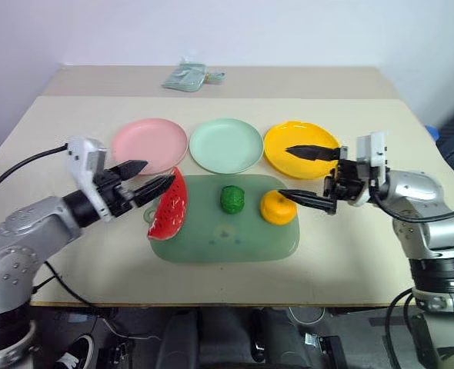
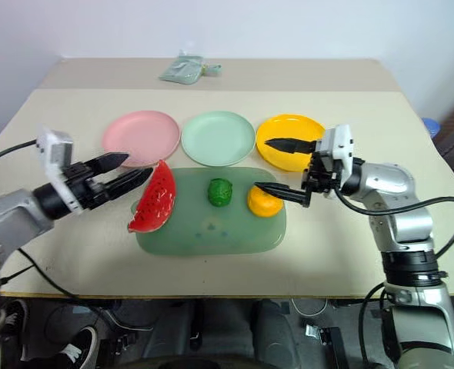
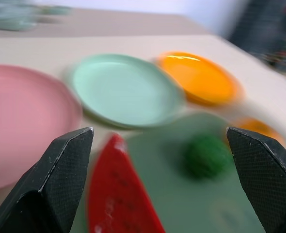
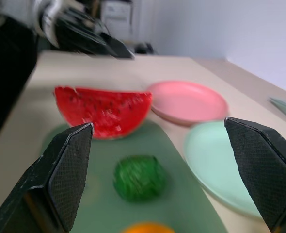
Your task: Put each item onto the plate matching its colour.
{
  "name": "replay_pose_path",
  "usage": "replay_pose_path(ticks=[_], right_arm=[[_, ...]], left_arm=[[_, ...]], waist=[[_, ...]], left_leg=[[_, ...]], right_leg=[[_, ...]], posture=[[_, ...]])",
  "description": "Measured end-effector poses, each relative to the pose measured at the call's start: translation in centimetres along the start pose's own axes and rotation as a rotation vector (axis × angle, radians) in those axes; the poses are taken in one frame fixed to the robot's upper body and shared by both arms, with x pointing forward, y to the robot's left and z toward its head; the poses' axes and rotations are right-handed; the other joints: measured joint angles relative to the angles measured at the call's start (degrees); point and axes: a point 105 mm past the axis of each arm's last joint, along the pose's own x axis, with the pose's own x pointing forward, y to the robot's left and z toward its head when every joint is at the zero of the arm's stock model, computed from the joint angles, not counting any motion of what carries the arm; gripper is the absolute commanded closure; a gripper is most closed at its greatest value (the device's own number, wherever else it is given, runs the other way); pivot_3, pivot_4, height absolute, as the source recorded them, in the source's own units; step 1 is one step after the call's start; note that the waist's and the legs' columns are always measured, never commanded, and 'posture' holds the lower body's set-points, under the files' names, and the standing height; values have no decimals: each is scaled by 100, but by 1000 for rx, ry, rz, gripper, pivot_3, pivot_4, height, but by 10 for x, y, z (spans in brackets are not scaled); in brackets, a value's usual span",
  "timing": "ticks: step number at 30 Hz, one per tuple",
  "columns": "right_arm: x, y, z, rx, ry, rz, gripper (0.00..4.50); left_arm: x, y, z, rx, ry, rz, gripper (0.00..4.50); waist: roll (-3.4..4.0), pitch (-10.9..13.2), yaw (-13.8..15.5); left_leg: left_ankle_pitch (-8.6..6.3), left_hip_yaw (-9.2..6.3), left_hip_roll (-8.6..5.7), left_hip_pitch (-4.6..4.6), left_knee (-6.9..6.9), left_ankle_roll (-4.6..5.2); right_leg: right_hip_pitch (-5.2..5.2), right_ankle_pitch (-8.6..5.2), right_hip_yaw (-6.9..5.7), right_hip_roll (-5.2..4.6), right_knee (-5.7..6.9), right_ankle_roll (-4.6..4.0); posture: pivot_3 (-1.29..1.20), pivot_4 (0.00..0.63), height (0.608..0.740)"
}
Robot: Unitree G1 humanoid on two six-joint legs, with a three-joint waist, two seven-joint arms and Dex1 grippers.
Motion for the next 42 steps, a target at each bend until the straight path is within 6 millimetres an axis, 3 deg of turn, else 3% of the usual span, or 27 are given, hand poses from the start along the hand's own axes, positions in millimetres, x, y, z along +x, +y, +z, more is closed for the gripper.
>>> replay_pose_path(ticks=[4,10,15,24,27,34,42], right_arm=[[3,2,-1,6,-11,17,62],[4,4,2,-2,-14,45,62],[5,4,2,-4,-19,47,62],[5,3,1,-35,-16,33,62],[4,1,-2,-27,-6,23,0],[2,0,-4,-35,-4,15,0],[2,-1,-5,-44,4,9,0]], left_arm=[[7,1,0,-10,36,111,0],[11,-3,-30,-114,151,154,0],[15,-4,-35,-168,174,171,0],[15,-5,-50,-119,285,182,0],[13,-4,-52,-102,305,189,883],[16,-3,-52,-79,310,202,4139],[22,-2,-36,-34,277,195,4139]], waist=[[0,0,-5],[0,0,-11],[0,0,3],[0,0,-3],[0,0,2],[0,0,0],[0,0,1]], left_leg=[[0,2,-1,19,-6,0],[0,2,-1,29,-10,0],[0,1,-3,29,-8,0],[0,1,-3,30,-10,-1],[0,2,-3,30,-10,-1],[0,2,-3,30,-11,-1],[0,2,-4,30,-11,-1]], right_leg=[[13,0,1,0,-2,0],[21,-1,1,3,-5,-2],[25,-1,1,2,-6,-2],[25,-1,1,2,-8,-2],[25,-1,1,2,-9,-2],[25,-1,1,2,-10,-2],[25,-1,1,2,-12,-2]], posture=[[0,150,740],[0,150,740],[0,150,740],[0,150,740],[0,150,740],[0,150,740],[0,150,740]])
